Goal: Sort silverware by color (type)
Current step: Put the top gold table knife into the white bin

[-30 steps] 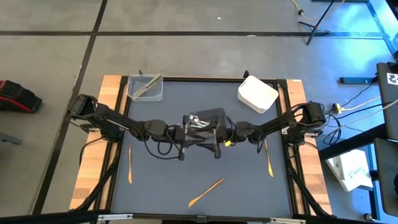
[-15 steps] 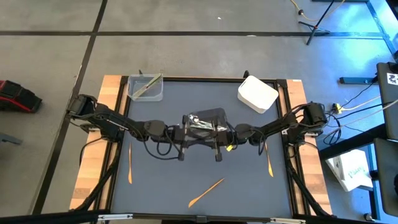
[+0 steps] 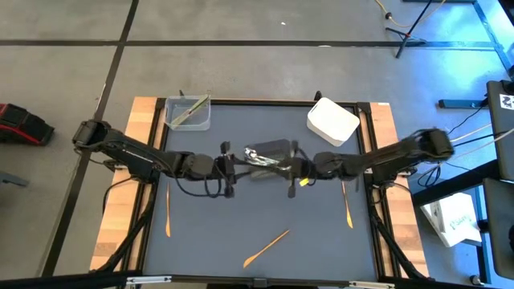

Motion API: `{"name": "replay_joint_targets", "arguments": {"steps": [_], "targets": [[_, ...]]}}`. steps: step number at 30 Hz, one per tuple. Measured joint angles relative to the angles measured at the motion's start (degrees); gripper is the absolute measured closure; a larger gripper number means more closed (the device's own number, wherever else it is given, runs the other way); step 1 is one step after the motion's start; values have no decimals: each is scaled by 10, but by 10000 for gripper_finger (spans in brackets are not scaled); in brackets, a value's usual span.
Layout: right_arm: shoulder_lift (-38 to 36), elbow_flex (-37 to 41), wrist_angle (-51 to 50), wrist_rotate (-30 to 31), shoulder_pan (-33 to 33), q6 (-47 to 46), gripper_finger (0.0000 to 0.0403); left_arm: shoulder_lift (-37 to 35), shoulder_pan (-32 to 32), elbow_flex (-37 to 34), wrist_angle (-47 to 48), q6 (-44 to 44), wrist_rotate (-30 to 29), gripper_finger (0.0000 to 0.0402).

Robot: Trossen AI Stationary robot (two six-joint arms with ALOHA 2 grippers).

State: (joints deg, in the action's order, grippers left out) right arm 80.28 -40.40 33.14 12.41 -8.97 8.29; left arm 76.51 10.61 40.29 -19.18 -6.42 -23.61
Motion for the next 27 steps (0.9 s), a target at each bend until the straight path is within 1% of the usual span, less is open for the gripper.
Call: {"name": "replay_joint_targets", "arguments": {"steps": [2,4,6,8,11,15,18,22,27], "targets": [[-54,0,-80,42,0,6,397,-2,0,0,29,11,-34,277],[-106,0,-149,98,0,10,397,-1,0,0,48,18,-51,277],[-158,0,-225,162,4,11,394,2,-1,0,50,18,-53,277],[-204,0,-298,215,22,11,394,4,-1,0,53,21,-53,277],[-257,0,-398,254,68,6,398,4,-1,0,55,42,-50,276],[-287,0,-481,245,165,-8,396,4,-1,0,61,52,-39,276],[-285,0,-516,201,248,-8,397,4,-1,0,70,63,-33,276],[-264,23,-513,129,353,-10,399,4,0,0,68,63,-33,276],[-236,61,-492,85,444,-25,396,4,0,0,70,63,-33,276]]}}
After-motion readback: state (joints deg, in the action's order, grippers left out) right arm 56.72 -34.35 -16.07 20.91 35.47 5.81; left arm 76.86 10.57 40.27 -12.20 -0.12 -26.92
